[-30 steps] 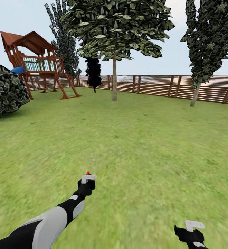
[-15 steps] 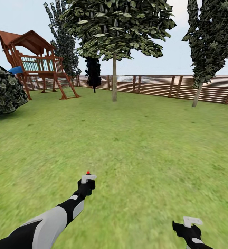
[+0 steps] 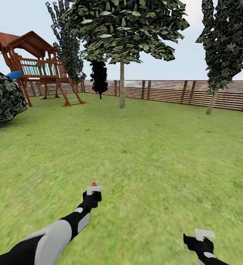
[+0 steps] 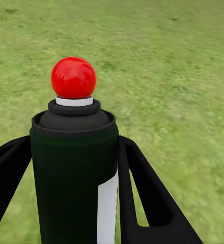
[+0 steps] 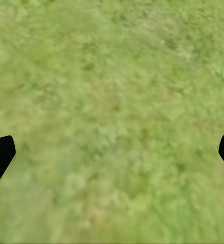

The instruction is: In the garden, pick up the pesticide atomizer on the floor and spray pesticide onto both trees until each tree trunk is fully covered.

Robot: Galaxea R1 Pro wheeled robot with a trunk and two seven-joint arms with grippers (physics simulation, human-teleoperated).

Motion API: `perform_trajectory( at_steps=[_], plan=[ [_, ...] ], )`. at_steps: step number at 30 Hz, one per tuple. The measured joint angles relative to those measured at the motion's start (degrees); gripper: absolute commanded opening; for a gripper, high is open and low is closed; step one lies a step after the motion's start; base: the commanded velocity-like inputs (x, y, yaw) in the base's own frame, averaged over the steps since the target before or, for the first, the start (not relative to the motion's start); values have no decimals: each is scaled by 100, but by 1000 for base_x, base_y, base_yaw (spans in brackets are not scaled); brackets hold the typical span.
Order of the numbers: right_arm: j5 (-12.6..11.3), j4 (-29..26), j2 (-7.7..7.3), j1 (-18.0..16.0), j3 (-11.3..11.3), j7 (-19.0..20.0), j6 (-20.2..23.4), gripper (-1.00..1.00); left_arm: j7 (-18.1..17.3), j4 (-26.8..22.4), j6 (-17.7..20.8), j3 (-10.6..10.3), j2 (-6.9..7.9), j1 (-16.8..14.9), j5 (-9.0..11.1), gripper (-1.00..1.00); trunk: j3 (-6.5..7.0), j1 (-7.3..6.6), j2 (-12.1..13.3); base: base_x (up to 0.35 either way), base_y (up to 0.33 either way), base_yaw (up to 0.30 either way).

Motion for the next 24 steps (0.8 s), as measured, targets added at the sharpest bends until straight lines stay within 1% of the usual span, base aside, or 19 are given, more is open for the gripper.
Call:
perform_trajectory(
  at_steps=[24],
  plan=[
    [6, 0, 0, 2, 2, 0, 0, 100, 1, 0, 7, 6, 0, 0, 1, -100, 0, 0, 0, 350, 0, 0]
  ],
)
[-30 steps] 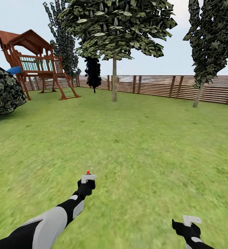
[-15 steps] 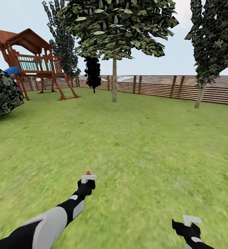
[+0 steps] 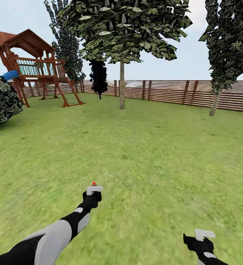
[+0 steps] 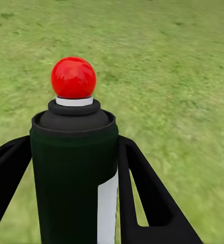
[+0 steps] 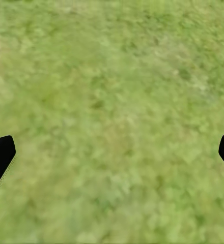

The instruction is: In the garden, pick up the pesticide atomizer on the floor and spray pesticide onto both trees until each tree trunk is fully covered.

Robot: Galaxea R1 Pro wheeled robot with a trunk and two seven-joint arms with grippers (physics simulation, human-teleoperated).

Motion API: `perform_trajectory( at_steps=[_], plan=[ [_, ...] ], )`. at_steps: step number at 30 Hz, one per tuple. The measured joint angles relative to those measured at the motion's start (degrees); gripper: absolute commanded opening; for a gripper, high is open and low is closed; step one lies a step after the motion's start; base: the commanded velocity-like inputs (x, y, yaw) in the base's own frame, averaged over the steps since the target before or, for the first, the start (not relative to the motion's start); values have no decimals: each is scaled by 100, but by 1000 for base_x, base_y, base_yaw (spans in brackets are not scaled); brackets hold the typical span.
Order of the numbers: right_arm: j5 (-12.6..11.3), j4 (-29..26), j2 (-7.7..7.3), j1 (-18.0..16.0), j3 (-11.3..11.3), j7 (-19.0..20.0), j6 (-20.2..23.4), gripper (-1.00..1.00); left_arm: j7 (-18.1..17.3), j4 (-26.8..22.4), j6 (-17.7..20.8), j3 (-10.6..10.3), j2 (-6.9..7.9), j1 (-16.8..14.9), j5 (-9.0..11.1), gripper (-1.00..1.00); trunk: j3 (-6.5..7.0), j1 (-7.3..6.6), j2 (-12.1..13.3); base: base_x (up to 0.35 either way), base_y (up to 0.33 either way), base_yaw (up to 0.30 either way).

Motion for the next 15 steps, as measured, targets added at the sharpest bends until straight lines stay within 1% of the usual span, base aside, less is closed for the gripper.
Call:
perform_trajectory(
  at_steps=[15],
  plan=[
    [0, 9, 0, 0, -3, 0, 0, 100, 0, 0, 4, 0, 0, 0, -1, -100, 0, 0, 0, 350, 0, 0]
  ],
)
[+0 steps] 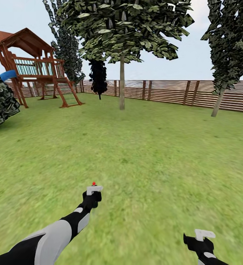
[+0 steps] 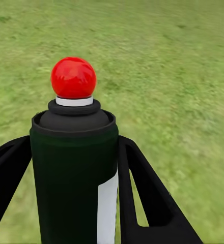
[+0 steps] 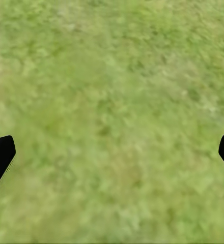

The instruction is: In the garden, pick up the pesticide atomizer on the floor and spray pesticide onto both trees until each tree trunk is fully covered.

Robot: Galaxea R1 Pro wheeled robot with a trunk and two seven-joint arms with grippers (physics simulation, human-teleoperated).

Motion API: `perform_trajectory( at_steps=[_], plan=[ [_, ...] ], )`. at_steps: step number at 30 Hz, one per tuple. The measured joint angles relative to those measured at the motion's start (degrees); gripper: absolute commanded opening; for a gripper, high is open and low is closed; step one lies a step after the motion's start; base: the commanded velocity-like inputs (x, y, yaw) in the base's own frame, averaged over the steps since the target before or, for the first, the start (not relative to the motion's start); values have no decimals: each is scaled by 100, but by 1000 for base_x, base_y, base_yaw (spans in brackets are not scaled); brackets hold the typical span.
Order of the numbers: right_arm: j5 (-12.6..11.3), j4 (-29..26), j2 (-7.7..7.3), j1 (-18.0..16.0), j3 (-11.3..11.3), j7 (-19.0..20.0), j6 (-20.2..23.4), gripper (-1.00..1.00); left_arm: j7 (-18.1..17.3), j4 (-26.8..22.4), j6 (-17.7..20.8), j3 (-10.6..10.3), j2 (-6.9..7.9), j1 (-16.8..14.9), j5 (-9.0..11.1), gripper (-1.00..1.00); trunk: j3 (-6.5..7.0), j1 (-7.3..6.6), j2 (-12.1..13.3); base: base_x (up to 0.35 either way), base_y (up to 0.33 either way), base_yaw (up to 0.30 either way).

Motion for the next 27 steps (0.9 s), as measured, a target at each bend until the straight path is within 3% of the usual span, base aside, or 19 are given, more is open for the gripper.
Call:
perform_trajectory(
  at_steps=[27],
  plan=[
    [-3, 9, 0, 0, 1, 0, 0, 100, 0, 0, 0, 0, 0, 0, 0, -100, 0, 0, 0, 350, 0, 0]
  ],
)
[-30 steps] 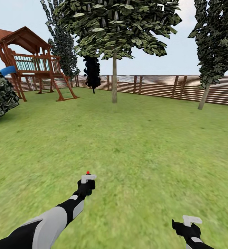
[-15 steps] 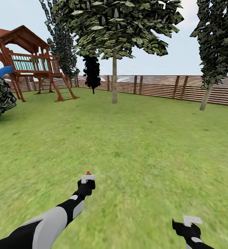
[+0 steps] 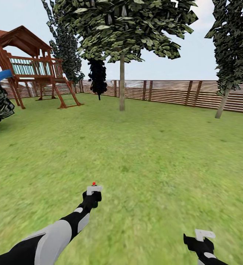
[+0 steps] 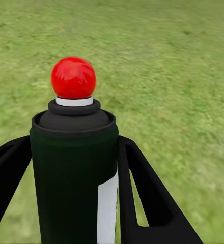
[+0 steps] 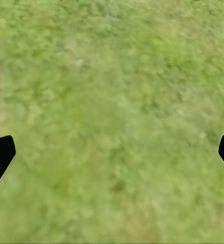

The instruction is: In the garden, pick up the pesticide atomizer on the floor and spray pesticide onto both trees until each tree trunk is fully covered.

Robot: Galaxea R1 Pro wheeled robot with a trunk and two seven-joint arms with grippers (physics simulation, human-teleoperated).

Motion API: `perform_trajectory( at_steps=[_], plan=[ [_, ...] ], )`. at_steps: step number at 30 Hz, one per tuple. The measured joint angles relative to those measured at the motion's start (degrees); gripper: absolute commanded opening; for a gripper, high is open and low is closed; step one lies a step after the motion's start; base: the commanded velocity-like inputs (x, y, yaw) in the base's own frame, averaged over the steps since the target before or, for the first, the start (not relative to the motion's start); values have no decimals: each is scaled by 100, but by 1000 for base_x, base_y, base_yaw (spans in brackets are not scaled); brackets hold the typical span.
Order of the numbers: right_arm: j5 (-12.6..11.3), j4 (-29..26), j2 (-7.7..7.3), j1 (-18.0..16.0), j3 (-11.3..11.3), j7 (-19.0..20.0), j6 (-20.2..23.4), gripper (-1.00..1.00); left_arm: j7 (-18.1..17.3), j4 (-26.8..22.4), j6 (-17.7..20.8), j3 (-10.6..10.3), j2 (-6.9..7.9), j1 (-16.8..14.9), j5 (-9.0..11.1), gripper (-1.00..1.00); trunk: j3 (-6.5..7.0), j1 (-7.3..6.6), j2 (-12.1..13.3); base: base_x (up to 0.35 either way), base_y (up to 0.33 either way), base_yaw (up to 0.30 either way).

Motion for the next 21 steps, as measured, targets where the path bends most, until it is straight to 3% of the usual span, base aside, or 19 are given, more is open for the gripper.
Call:
perform_trajectory(
  at_steps=[21],
  plan=[
    [5, 1, 0, 0, 4, 0, 0, 100, 0, 0, 0, 0, 0, 0, 0, -100, 0, 0, 0, 350, 0, 0]
  ],
)
